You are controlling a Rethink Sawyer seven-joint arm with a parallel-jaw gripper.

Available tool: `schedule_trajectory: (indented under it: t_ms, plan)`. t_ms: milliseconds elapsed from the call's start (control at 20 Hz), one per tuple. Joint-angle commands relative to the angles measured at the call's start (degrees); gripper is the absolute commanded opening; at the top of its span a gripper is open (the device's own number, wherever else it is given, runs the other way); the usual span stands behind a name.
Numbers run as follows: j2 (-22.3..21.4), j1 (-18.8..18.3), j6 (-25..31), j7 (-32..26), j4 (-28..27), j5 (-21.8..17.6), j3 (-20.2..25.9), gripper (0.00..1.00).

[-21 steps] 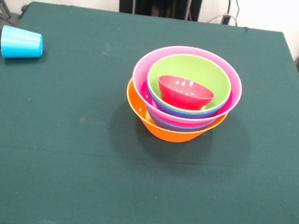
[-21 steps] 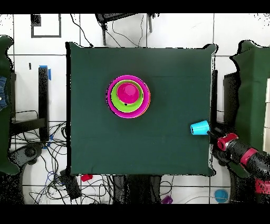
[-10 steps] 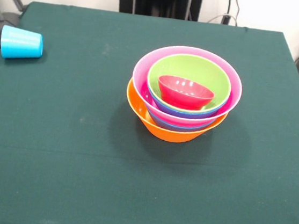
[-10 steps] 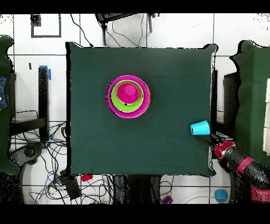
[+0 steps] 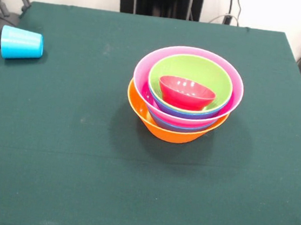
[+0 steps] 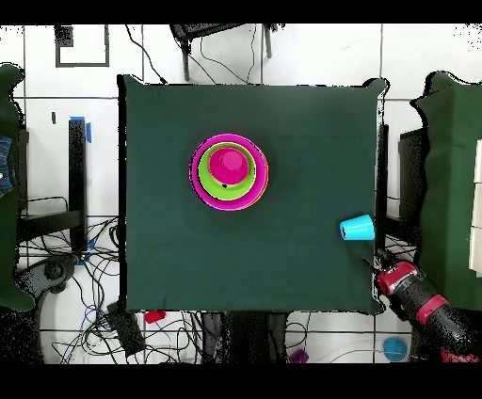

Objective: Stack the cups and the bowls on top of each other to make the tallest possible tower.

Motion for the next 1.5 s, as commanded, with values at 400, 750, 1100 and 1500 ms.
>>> schedule_trajectory:
  t_ms: [400, 750, 1100, 1500]
  plan:
    - [1.07, 5.95, -3.90, -18.93, -1.50, -5.08, -4.22, 1.00]
    - [3.71, 5.72, -8.87, -22.70, -2.86, -7.08, -2.20, 1.00]
    - [4.31, 5.22, -13.06, -22.65, -3.59, -8.15, -1.29, 1.00]
    - [2.31, 6.33, -10.81, -22.85, -4.74, -6.28, -2.07, 1.00]
